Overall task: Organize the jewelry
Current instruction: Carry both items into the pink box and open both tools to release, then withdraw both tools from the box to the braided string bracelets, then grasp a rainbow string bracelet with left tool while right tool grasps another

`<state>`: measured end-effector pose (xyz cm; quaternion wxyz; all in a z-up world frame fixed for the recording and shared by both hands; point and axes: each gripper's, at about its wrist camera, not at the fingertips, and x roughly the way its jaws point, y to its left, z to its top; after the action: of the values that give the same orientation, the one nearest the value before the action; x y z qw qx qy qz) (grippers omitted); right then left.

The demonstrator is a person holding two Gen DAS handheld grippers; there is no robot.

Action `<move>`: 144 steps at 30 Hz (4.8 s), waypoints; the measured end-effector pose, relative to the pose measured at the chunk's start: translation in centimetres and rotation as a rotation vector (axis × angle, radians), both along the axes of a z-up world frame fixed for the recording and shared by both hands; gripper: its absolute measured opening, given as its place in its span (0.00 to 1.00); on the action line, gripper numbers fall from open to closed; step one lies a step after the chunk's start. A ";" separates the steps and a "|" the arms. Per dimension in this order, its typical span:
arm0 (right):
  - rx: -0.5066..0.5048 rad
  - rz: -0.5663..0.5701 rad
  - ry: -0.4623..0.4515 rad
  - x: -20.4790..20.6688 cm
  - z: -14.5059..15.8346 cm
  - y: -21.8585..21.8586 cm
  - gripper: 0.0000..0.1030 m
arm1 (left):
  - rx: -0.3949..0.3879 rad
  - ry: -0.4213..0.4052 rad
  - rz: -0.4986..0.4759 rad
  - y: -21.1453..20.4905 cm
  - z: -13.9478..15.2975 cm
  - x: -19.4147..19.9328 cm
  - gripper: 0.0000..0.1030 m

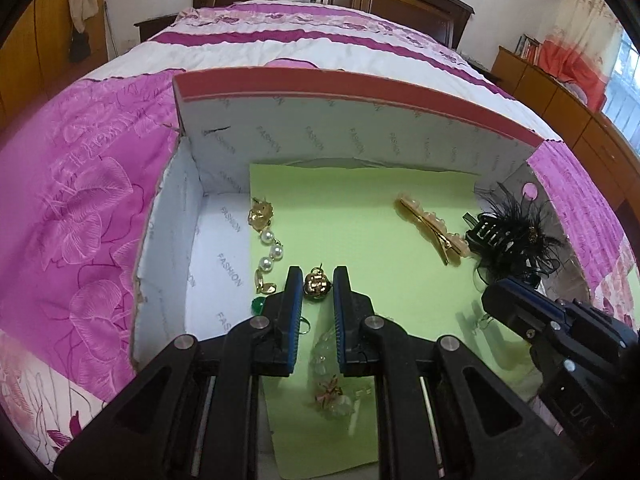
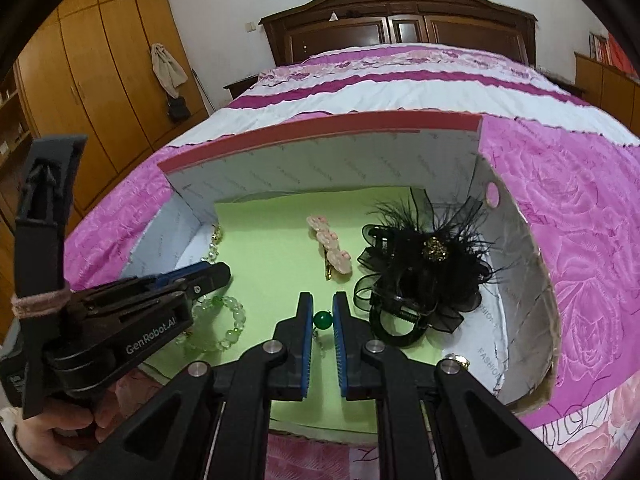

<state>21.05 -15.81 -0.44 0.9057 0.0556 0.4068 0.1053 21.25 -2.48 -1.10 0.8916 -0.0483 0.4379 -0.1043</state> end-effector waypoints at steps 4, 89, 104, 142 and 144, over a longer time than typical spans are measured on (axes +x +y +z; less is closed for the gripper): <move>-0.012 -0.003 -0.006 -0.1 -0.2 0.2 0.11 | 0.000 -0.004 0.001 -0.2 0.0 -0.2 0.07; 0.041 -0.068 -0.105 -22.2 5.5 -4.6 0.44 | -0.018 -0.099 -0.049 1.6 6.1 -19.6 0.23; 0.026 -0.085 0.044 -22.5 1.0 -5.3 0.44 | -0.033 0.048 -0.086 0.3 1.6 -19.2 0.23; -0.005 -0.130 0.063 -22.5 -1.6 -5.4 0.10 | -0.016 0.068 -0.081 0.0 -1.6 -19.0 0.05; -0.004 -0.131 0.048 -22.8 -1.5 -5.4 0.09 | -0.028 0.068 -0.074 0.3 -1.4 -19.2 0.04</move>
<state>-1.70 -21.21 -1.90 0.9008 0.0830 0.4239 0.0434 2.10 -2.17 -2.54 0.8710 -0.0483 0.4679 -0.1417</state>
